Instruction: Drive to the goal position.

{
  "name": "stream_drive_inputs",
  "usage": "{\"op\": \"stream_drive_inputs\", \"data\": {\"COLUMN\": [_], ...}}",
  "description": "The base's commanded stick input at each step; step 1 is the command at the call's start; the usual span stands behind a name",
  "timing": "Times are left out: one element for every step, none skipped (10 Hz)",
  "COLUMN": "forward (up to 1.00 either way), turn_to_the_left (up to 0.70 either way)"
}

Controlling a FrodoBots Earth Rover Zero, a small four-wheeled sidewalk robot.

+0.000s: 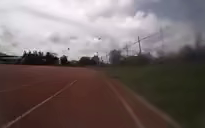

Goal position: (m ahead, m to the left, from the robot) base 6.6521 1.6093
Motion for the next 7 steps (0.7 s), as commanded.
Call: {"op": "stream_drive_inputs", "data": {"forward": [0.70,0.70,0.70,0.70,0.70,0.70,0.70], "turn_to_the_left": [0.00,0.00,0.00,0.00,0.00,0.00,0.00]}}
